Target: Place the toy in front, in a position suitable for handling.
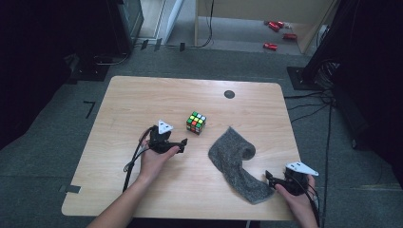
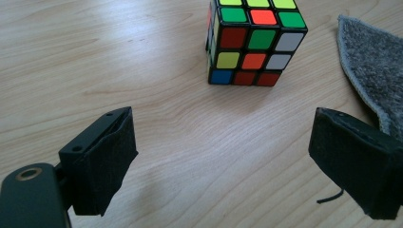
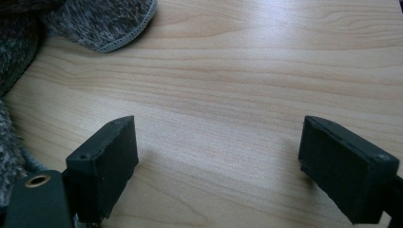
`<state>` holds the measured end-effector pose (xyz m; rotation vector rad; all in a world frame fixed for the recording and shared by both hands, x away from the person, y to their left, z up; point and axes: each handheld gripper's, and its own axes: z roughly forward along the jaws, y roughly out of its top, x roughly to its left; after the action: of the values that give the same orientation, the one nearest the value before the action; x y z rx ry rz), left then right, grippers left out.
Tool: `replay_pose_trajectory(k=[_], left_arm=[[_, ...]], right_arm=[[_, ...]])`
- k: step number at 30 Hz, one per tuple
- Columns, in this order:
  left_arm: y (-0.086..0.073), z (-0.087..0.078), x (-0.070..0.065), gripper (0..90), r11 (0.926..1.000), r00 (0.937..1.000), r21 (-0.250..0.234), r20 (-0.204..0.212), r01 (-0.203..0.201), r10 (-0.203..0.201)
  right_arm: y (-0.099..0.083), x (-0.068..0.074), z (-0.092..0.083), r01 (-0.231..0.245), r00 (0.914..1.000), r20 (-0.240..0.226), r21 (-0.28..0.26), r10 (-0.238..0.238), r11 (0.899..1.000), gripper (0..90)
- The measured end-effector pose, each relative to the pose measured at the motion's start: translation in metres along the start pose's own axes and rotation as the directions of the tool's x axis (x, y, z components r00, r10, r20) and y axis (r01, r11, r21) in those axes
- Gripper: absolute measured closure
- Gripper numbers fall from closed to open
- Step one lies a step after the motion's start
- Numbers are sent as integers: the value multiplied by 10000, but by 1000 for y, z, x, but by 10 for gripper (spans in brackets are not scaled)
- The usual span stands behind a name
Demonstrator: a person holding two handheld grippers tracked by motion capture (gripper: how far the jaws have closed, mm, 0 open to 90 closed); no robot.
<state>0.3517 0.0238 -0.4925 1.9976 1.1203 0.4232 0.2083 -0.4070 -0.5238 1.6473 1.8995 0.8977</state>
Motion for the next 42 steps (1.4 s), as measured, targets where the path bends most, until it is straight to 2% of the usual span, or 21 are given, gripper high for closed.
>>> replay_pose_trajectory(k=[1, 9, 18, 24, 28, 32, 35, 39, 41, 42], left_arm=[[2, 3, -2, 97, 9999, 9999, 54, -16, -107, 107], [12, 17, -10, 97, 9997, 9997, 36, 17, -234, 234], [18, 32, -19, 97, 9997, 9996, 75, 114, -242, 241], [21, 49, -24, 100, 9996, 9997, 209, -113, -194, 196], [25, 57, -29, 101, 9999, 9997, 134, -206, -92, 95], [28, 62, -32, 130, 9998, 9994, 136, -306, -130, 134], [31, 70, -36, 139, 9991, 9981, 294, -525, -292, 307], [33, 75, -37, 151, 9989, 9975, 402, -667, -226, 252], [33, 78, -38, 193, 9984, 9962, 489, -810, -291, 330], [32, 80, -39, 242, 9975, 9937, 596, -1034, -372, 432]], right_arm=[[0, 0, 0, -1, 10000, -4, 5, 1, 10000, 131], [0, 0, 0, 40, 10000, -7, -10, -40, 10000, 131], [-1, 0, 0, 80, 10000, -30, -29, -80, 10000, 131], [-1, 0, 0, 69, 10000, -59, -41, -69, 10000, 130], [-1, 0, 0, 49, 10000, -87, -47, -50, 10000, 130], [-1, -1, 0, 52, 9999, -98, -47, -53, 10000, 130], [-1, -1, 0, 41, 9999, -121, -61, -42, 10000, 130], [-1, -1, 0, 27, 9999, -137, -74, -28, 10000, 129], [-1, -1, 0, 41, 9999, -145, -61, -42, 10000, 129], [-1, -1, 0, 50, 9999, -139, -58, -51, 10000, 129]])
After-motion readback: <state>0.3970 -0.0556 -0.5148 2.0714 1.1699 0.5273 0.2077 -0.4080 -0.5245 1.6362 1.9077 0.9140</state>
